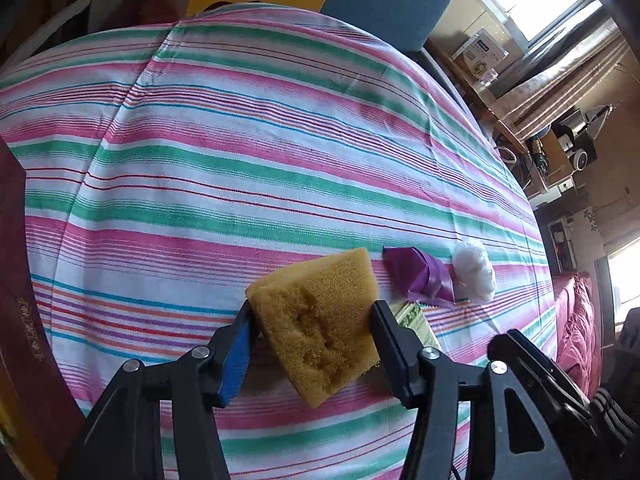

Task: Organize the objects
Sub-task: 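Grasp the yellow sponge with the left gripper while the right gripper approaches the green box, then lift the sponge with the left gripper while the right gripper grasps the green box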

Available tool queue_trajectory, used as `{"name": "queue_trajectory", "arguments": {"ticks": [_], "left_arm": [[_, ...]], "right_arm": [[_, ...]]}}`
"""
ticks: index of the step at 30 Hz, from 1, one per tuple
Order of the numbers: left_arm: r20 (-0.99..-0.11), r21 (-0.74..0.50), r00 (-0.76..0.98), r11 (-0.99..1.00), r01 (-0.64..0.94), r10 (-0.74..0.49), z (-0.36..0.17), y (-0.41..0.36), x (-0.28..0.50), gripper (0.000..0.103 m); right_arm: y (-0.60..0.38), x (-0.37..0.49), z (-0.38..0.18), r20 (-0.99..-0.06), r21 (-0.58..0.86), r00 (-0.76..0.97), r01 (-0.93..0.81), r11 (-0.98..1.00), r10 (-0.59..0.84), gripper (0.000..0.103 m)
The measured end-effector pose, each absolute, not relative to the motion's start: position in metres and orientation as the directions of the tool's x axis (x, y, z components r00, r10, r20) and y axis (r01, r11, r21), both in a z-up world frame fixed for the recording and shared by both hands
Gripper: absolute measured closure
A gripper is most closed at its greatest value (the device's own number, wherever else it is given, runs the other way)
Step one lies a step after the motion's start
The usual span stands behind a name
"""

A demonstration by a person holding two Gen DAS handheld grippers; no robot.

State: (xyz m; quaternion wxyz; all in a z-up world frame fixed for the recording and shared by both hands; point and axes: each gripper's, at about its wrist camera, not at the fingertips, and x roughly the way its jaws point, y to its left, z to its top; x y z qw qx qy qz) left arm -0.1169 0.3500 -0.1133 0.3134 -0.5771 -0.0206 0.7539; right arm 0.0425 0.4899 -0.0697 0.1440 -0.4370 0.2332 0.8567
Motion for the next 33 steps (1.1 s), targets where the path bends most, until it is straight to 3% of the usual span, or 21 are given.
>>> {"name": "queue_trajectory", "arguments": {"ticks": [10,13,16,20,26,33], "left_arm": [[-0.817,-0.349,-0.208,-0.749,-0.564,0.537,-0.076,0.306,-0.073,0.046],[-0.807,-0.352,-0.21,-0.735,-0.58,0.552,-0.07,0.29,-0.061,0.046],[-0.799,-0.358,-0.211,-0.727,-0.586,0.563,-0.065,0.274,-0.051,0.046],[-0.782,-0.385,-0.222,-0.731,-0.563,0.583,-0.06,0.245,-0.045,0.046],[-0.753,-0.412,-0.322,-0.793,-0.449,0.573,-0.044,0.157,-0.052,0.046],[-0.769,-0.333,-0.482,-0.907,-0.26,0.42,-0.044,0.061,-0.066,0.046]], "right_arm": [[0.458,0.021,-0.09,-0.862,0.146,-0.505,-0.323,-0.935,0.04,0.029],[0.452,0.012,-0.098,-0.875,0.111,-0.482,-0.297,-0.948,0.048,0.034],[0.448,0.004,-0.106,-0.887,0.089,-0.459,-0.273,-0.958,0.049,0.043],[0.441,-0.001,-0.118,-0.901,0.052,-0.431,-0.237,-0.97,0.057,0.073],[0.436,0.002,-0.119,-0.898,-0.004,-0.43,-0.212,-0.977,0.097,0.073],[0.433,0.003,-0.117,-0.9,-0.021,-0.422,-0.213,-0.977,0.112,0.073]]}}
